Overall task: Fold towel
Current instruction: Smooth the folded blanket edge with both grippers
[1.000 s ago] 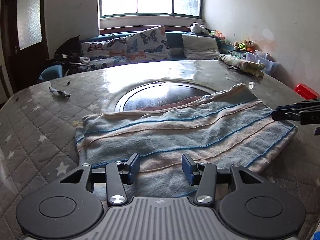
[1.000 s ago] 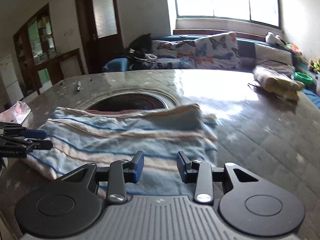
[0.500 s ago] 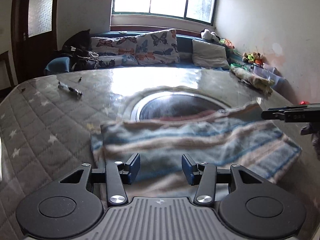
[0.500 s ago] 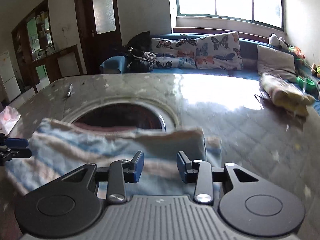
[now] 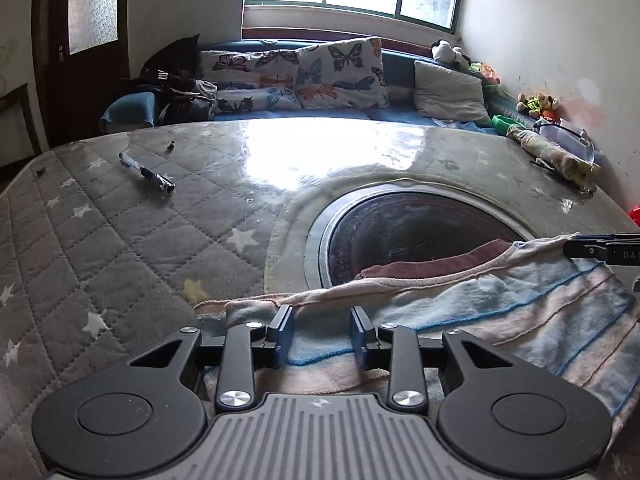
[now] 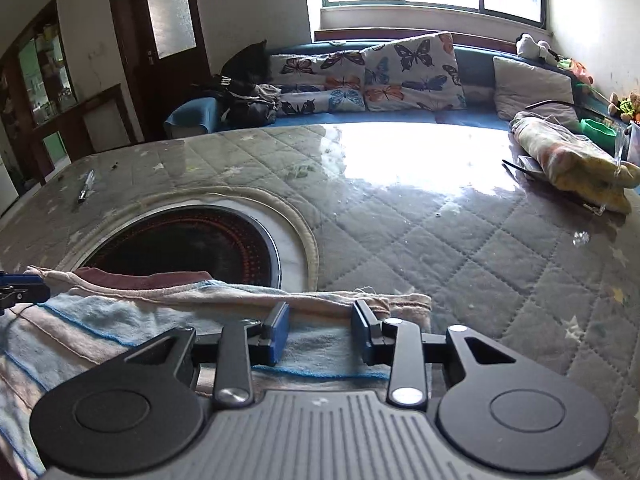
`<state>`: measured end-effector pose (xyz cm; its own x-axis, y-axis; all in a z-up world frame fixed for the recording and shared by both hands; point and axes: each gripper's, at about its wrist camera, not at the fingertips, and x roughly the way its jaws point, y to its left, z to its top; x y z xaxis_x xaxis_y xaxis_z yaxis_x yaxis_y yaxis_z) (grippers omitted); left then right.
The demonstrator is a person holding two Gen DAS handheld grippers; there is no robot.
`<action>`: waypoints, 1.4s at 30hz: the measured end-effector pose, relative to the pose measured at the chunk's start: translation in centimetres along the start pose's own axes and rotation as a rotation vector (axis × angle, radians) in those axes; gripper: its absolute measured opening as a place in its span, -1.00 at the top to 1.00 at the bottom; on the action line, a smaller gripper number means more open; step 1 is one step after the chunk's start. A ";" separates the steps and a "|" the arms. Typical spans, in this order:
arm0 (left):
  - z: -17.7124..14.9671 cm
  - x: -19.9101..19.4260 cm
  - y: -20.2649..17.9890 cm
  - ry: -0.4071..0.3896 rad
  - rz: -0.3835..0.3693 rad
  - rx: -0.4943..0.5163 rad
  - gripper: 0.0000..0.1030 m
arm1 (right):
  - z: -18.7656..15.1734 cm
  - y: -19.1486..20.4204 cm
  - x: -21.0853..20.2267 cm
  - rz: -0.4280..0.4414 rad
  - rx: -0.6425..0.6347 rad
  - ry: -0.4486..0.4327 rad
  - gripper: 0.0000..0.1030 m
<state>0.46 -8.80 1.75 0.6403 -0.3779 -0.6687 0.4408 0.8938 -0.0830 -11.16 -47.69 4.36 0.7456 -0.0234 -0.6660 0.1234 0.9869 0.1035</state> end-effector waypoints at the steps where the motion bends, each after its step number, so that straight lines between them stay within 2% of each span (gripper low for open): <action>1: 0.0 -0.3 -0.2 -0.005 -0.001 0.000 0.35 | 0.1 0.1 -0.3 -0.004 -0.001 -0.006 0.34; 4: 0.3 -1.6 -1.1 -0.027 -0.021 0.003 0.32 | 0.4 1.2 -1.2 -0.016 -0.029 -0.029 0.32; 9: 0.7 -1.9 -4.1 -0.036 -0.075 0.052 0.31 | 0.7 5.0 -1.6 0.056 -0.108 -0.028 0.31; 12: 0.5 -1.1 -5.0 -0.021 -0.073 0.077 0.31 | 0.6 7.7 -1.4 0.102 -0.161 -0.020 0.31; 17: -0.1 0.1 -4.6 0.000 -0.067 0.057 0.27 | 0.4 11.5 -0.1 0.123 -0.243 -0.008 0.31; 26: -0.2 -0.8 -3.8 -0.010 -0.081 0.037 0.21 | 0.4 14.1 2.8 0.090 -0.260 0.023 0.31; 33: -1.6 -4.4 -2.0 -0.044 -0.055 -0.040 0.11 | -1.1 15.1 2.0 0.079 -0.308 0.036 0.29; 37: -3.1 -6.5 -1.2 -0.040 -0.001 -0.060 0.09 | -2.6 15.3 0.2 0.075 -0.328 0.031 0.28; 39: -4.0 -7.5 -0.9 -0.035 0.026 -0.068 0.06 | -3.5 15.3 -0.9 0.091 -0.315 0.044 0.17; 42: -5.4 -8.9 -0.7 -0.028 0.055 -0.081 0.05 | -5.0 15.6 -2.4 0.079 -0.332 0.033 0.16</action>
<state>-8.89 -4.76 3.75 0.6800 -0.3334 -0.6530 0.3527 0.9296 -0.1073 -14.30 -31.48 3.88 0.7219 0.0554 -0.6898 -0.1582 0.9836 -0.0866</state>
